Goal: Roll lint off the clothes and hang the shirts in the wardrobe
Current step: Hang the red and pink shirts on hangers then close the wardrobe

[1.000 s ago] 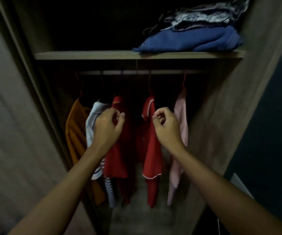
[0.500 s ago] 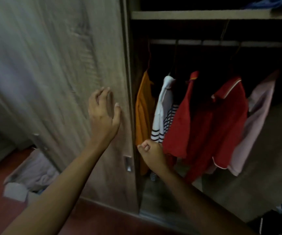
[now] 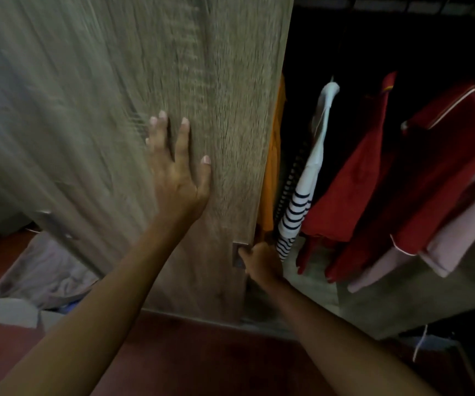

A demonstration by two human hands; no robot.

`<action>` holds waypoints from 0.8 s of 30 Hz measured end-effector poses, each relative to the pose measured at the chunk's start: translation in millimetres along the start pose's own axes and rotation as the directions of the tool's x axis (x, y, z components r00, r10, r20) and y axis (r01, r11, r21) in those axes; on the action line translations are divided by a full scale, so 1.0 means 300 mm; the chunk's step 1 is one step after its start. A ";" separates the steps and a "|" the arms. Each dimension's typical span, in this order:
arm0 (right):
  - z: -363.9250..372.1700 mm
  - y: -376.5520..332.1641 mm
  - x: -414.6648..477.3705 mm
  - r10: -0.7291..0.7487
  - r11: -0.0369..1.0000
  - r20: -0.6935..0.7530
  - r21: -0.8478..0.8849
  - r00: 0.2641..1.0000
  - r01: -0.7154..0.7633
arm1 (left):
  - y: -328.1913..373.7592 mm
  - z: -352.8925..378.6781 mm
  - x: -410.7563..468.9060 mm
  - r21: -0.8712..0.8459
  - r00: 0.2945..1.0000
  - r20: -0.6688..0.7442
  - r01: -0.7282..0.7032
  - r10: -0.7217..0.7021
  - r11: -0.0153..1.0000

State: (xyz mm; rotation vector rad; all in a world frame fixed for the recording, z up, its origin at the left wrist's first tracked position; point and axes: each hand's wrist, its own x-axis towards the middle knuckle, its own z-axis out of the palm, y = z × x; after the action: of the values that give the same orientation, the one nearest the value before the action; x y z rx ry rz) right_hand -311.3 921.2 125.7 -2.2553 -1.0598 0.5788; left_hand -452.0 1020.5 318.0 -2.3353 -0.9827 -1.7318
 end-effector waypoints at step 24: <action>-0.439 0.486 -0.044 0.270 0.949 -0.015 0.172 0.963 -0.263 | 0.472 0.297 -0.091 -0.089 0.977 0.046 -0.203 0.208 0.975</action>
State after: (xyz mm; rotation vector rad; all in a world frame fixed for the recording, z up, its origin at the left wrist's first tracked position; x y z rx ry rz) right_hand -161.3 793.5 129.2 -2.2638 -0.6628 0.7052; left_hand -307.3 933.1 305.0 -2.4477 -0.6584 -1.6681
